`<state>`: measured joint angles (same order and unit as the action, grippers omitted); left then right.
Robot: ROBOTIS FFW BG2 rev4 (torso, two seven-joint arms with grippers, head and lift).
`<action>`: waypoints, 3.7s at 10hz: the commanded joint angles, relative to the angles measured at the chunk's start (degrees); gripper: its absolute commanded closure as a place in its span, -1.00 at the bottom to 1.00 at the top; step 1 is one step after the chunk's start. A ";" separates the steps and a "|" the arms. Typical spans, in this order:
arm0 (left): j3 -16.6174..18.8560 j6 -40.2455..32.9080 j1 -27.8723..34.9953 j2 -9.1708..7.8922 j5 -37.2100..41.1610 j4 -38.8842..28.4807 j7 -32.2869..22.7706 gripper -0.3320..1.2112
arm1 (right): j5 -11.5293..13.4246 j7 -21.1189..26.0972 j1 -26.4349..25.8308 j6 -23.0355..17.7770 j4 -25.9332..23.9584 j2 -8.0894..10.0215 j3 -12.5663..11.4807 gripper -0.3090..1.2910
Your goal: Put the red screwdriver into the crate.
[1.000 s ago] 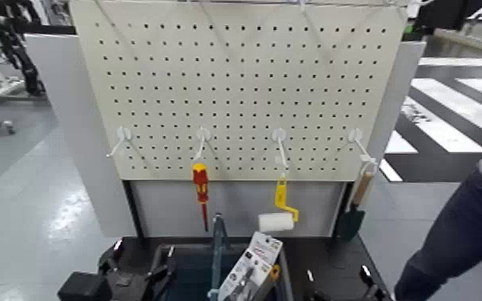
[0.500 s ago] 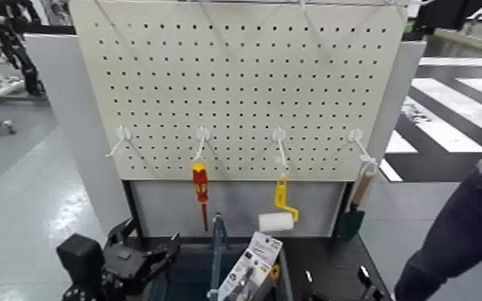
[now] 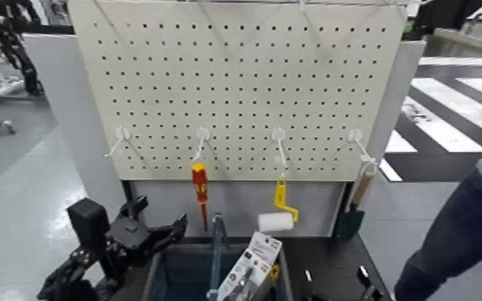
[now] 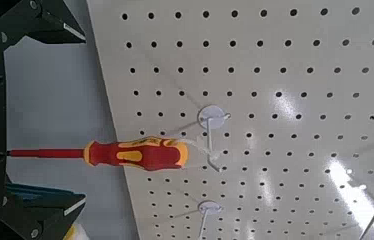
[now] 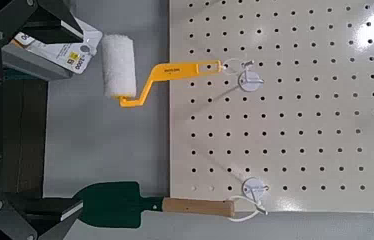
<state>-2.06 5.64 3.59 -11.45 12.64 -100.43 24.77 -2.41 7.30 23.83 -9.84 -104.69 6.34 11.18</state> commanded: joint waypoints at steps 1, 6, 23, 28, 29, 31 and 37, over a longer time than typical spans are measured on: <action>-2.24 0.87 -4.20 -2.18 2.03 2.43 1.51 -0.36 | -0.22 0.00 -0.18 -0.27 0.19 0.07 0.16 -0.44; -9.98 1.31 -14.66 -5.78 7.83 11.66 4.94 -0.36 | -0.49 0.09 -0.27 -0.89 0.54 0.07 0.34 -0.44; -12.70 2.27 -20.90 -5.52 10.82 16.93 11.70 0.89 | -0.66 0.09 -0.36 -2.12 1.25 -0.19 0.51 -0.44; -10.42 3.59 -19.06 -4.99 9.86 13.07 11.44 0.98 | -0.75 0.09 -0.36 -2.12 1.25 -0.19 0.51 -0.44; -10.15 4.47 -18.70 -4.90 9.86 11.92 11.44 0.98 | -0.75 0.09 -0.36 -2.12 1.25 -0.10 0.51 -0.44; -7.25 8.07 -16.07 -4.55 8.71 6.03 11.18 0.98 | -0.84 0.09 -0.54 -2.12 1.42 -0.10 0.51 -0.44; 1.36 18.97 -7.19 -3.14 10.74 -7.24 10.03 0.98 | -1.19 0.09 -0.71 -2.03 1.69 0.07 0.51 -0.44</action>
<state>-1.40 24.06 -4.49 -14.73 22.63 -106.91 34.72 -3.53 7.38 23.14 -11.91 -103.04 6.38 11.71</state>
